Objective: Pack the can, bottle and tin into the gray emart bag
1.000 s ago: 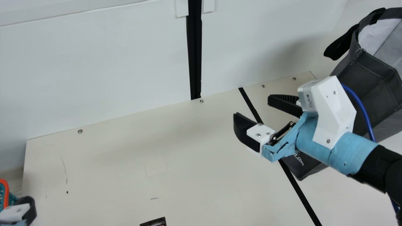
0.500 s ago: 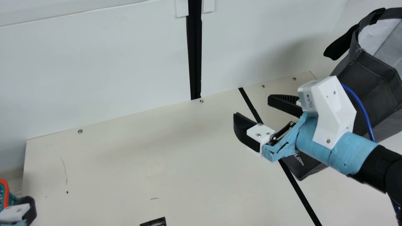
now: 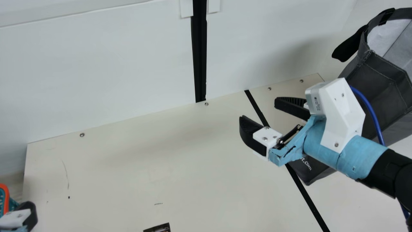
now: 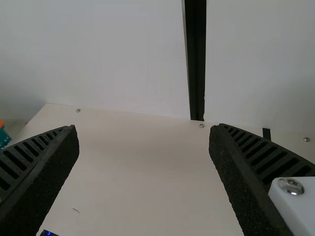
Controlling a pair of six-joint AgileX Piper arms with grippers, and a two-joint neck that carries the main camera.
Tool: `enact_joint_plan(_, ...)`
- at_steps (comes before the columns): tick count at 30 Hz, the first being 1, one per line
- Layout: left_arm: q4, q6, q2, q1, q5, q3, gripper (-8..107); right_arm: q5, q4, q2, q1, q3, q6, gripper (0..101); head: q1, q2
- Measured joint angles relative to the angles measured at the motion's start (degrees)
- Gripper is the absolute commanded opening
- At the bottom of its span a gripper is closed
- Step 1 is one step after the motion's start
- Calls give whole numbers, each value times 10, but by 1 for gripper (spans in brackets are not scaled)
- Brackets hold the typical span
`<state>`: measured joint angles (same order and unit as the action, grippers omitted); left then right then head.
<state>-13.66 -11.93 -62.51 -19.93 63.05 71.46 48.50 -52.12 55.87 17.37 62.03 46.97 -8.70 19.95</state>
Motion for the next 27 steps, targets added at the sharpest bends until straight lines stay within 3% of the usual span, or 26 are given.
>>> enact_joint_plan(27, 0, 0, 0, 0, 0, 0, 90, 0, 0, 0, 0, 0, 0, 91, 0, -1)
